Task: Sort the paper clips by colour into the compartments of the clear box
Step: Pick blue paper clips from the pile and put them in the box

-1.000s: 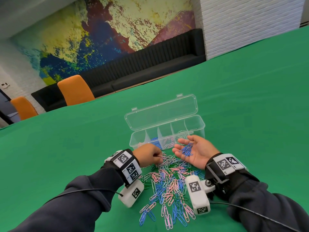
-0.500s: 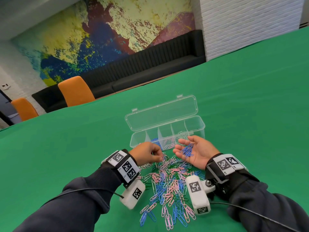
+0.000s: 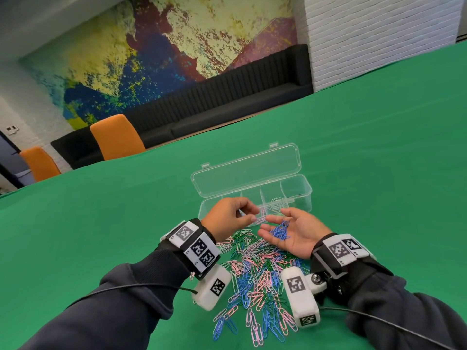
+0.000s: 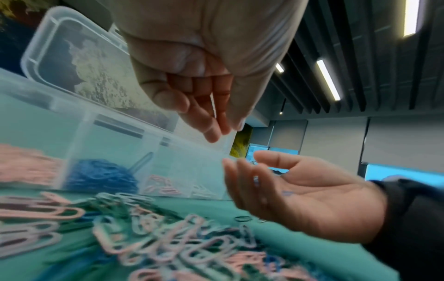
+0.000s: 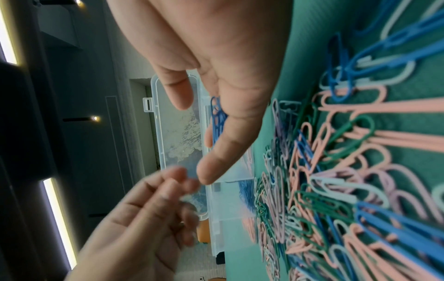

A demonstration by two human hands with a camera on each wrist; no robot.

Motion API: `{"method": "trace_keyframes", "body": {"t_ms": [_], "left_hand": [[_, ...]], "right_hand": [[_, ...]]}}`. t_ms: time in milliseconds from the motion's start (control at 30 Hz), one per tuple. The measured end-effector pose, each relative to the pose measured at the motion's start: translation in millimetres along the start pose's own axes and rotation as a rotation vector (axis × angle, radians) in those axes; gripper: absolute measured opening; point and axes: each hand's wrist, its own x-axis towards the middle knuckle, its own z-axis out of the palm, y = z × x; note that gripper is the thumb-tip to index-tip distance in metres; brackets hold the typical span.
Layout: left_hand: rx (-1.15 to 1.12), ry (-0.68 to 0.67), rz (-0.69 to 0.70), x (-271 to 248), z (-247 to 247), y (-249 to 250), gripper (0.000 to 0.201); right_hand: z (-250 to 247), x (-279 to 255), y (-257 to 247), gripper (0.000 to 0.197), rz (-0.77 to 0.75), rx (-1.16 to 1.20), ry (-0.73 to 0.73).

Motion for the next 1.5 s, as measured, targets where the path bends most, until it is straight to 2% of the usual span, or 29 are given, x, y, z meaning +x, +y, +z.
{"method": "trace_keyframes", "body": {"t_ms": [133, 200, 300, 433, 600, 667, 800, 967, 1100, 1200, 1267, 1400, 1500], "left_hand": [[0.337, -0.237, -0.088, -5.2, -3.1, -22.8, 0.01], [0.435, -0.316, -0.129, -8.0, 2.1, -34.0, 0.014], [0.457, -0.365, -0.142, -9.8, 9.8, -43.0, 0.021], [0.485, -0.428, -0.108, -10.2, 7.4, -44.2, 0.003], [0.477, -0.409, -0.099, -13.5, -3.0, -48.7, 0.021], [0.458, -0.416, -0.083, -17.0, -8.9, -48.2, 0.02], [0.459, -0.569, -0.115, -23.5, -13.1, -43.3, 0.007], [0.514, -0.405, -0.112, -15.1, -1.4, -40.8, 0.012], [0.537, -0.441, -0.154, -10.0, 10.2, -38.8, 0.007], [0.513, -0.446, -0.173, -9.5, 13.9, -39.4, 0.011], [0.485, -0.46, -0.188, -10.0, 14.6, -40.4, 0.004], [0.481, -0.451, -0.185, -10.8, 14.3, -43.1, 0.025], [0.479, -0.444, -0.179, -12.2, 11.6, -44.6, 0.029]], "right_hand": [[-1.4, 1.5, -3.6, 0.033, -0.043, 0.139, -0.033], [-2.3, 2.6, -3.9, 0.032, -0.063, 0.174, -0.029], [-4.2, 3.1, -3.9, 0.03, -0.083, 0.173, -0.017], [-4.1, 3.5, -3.2, 0.03, -0.087, 0.138, -0.003], [-4.1, 3.7, -3.3, 0.029, -0.086, 0.119, 0.003], [-4.0, 3.8, -3.2, 0.029, -0.087, 0.11, 0.003], [-3.0, 1.8, -2.7, 0.029, -0.083, 0.09, 0.004], [-2.1, -1.6, -3.5, 0.028, -0.085, 0.079, 0.01], [-2.2, -0.5, -3.8, 0.03, -0.085, 0.076, 0.011], [-2.8, 1.3, -3.0, 0.031, -0.092, 0.07, 0.012], [-2.9, 1.7, -2.4, 0.031, -0.096, 0.066, 0.015], [-2.4, 1.0, -3.0, 0.03, -0.098, 0.051, 0.016], [-1.5, -0.5, -4.0, 0.03, -0.1, 0.048, 0.02]]}}
